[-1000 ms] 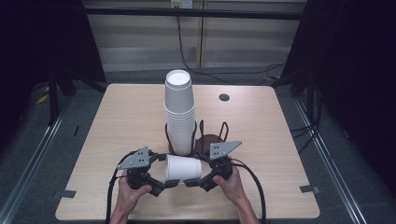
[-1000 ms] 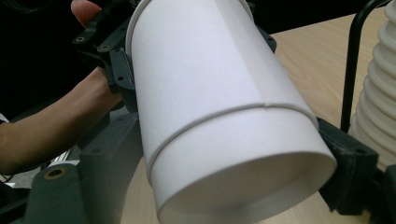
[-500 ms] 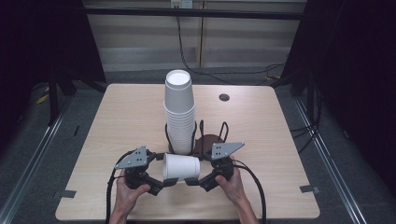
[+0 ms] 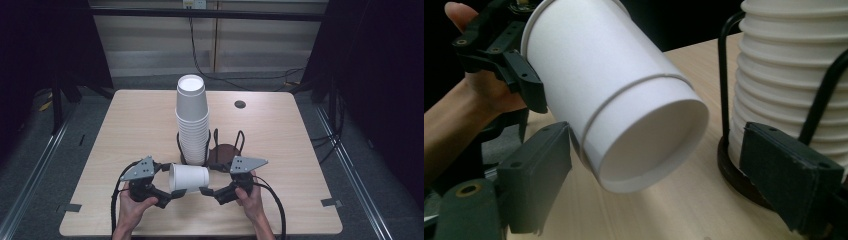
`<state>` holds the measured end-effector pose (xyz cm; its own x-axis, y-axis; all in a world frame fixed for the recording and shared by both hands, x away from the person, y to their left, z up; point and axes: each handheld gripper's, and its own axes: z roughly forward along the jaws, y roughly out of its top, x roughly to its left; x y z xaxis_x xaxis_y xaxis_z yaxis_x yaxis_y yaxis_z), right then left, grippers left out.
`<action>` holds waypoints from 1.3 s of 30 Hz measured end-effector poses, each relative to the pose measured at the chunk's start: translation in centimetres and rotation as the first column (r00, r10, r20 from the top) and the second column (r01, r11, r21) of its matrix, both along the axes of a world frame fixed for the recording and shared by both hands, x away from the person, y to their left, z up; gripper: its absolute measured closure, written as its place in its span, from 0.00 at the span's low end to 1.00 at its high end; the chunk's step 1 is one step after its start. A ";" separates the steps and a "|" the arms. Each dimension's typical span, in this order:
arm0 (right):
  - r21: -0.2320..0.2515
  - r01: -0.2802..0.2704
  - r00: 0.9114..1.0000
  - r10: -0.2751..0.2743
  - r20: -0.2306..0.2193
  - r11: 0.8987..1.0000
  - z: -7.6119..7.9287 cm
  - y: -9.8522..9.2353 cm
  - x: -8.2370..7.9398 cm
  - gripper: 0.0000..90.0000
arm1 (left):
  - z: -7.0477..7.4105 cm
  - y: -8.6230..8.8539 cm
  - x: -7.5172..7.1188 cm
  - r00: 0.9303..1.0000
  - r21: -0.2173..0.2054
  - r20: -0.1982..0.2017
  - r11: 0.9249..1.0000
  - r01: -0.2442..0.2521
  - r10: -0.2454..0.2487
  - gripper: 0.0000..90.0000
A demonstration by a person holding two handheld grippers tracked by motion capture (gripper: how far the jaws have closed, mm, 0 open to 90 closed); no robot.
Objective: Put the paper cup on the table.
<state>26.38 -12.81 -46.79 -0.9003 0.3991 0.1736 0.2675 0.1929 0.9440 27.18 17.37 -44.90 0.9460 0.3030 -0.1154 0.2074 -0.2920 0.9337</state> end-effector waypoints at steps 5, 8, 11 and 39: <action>-0.002 0.053 0.998 -0.053 0.033 0.999 -0.3 -0.2 -0.2 0.14 | 0.1 0.6 0.1 1.000 0.014 0.000 1.000 -0.021 0.021 0.12; -0.007 0.071 0.996 -0.071 0.050 0.997 -0.5 -0.3 -0.3 0.14 | 0.2 0.9 0.1 1.000 0.016 -0.002 0.999 -0.028 0.028 0.12; -0.014 0.106 0.992 -0.105 0.064 0.994 -0.8 -0.5 -0.5 0.16 | 0.3 1.1 0.1 1.000 0.026 -0.006 0.999 -0.030 0.030 0.12; 0.093 0.370 0.914 -0.380 0.139 0.924 -3.9 -1.4 -1.5 0.15 | 1.1 4.8 1.0 0.993 0.132 -0.038 0.985 -0.108 0.114 0.12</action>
<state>24.91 -14.20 -50.73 -0.7043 0.7051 0.0830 0.1610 0.0448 0.9859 28.17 22.13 -43.80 0.9002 0.4213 -0.1103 0.2865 -0.3821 0.8786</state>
